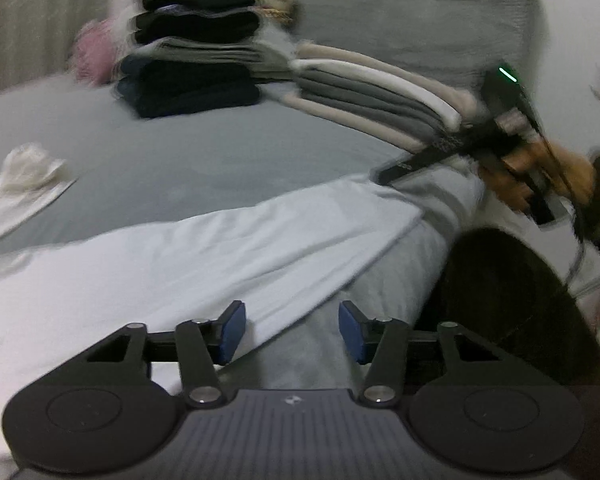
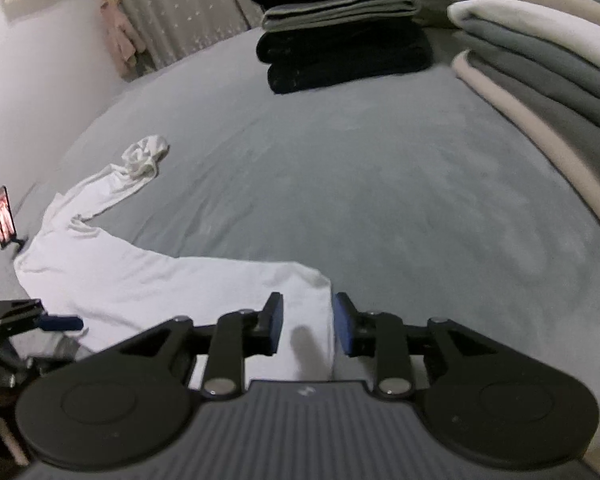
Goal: Fold clothes
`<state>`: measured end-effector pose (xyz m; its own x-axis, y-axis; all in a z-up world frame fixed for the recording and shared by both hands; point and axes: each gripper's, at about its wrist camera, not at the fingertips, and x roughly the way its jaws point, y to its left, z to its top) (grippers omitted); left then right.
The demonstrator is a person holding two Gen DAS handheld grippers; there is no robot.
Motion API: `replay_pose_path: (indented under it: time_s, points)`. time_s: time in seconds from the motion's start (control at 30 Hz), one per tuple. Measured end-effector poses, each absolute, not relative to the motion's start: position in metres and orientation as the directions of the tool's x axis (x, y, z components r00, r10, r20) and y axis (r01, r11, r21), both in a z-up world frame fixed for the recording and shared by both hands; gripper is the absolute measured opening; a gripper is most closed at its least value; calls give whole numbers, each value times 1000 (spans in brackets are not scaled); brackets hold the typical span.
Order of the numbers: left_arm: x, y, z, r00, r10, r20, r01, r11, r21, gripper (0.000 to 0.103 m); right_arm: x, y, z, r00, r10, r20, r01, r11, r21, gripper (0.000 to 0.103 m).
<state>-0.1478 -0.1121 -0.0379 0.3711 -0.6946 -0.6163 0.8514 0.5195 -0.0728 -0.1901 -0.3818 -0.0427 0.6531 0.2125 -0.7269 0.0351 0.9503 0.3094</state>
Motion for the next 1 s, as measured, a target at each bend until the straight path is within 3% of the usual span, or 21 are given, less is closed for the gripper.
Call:
replay_pose_path:
  time_s: [0.07,0.13,0.17,0.2,0.27,0.37,0.5,0.57,0.63,0.67,0.87,1.0]
  points:
    - [-152,-121,-46,395,-673,-626,865,502,6,44,-182,-378,-47,653,210,-728,32,952,304,33]
    - [-154,-122,-48,397,-681,-615,870,493,16,34,-178,-375,-51,665,206,-718,29,953,301,33]
    - [-153,-121,-48,390,-693,-606,870,493,-4,20,-177,-375,-51,670,202,-715,32,954,299,29]
    - [-151,-120,-48,386,-702,-598,868,496,-22,5,-177,-375,-52,679,194,-708,37,954,297,17]
    - [-151,-117,-47,393,-715,-579,863,504,-37,0,-176,-377,-52,695,182,-695,47,954,297,7]
    - [-152,-112,-43,387,-749,-538,865,497,-69,0,-181,-379,-45,722,142,-677,80,955,286,5]
    - [-146,-115,-49,332,-739,-587,871,478,-109,0,-178,-377,-52,687,104,-719,101,966,236,5]
    - [-143,-112,-52,317,-741,-592,864,483,-142,6,-177,-374,-54,683,90,-725,102,971,218,9]
    - [-140,-108,-47,314,-748,-585,849,497,-180,39,-175,-372,-49,686,98,-721,105,967,231,25]
    - [-138,-104,-42,332,-748,-574,834,518,-192,62,-175,-369,-45,691,94,-717,101,969,224,35]
    - [-108,-75,-16,397,-750,-530,745,600,-291,69,-156,-349,-21,709,111,-696,57,975,214,60]
    - [-70,-52,0,465,-709,-531,651,680,-337,70,-130,-328,-4,713,125,-690,27,978,205,66]
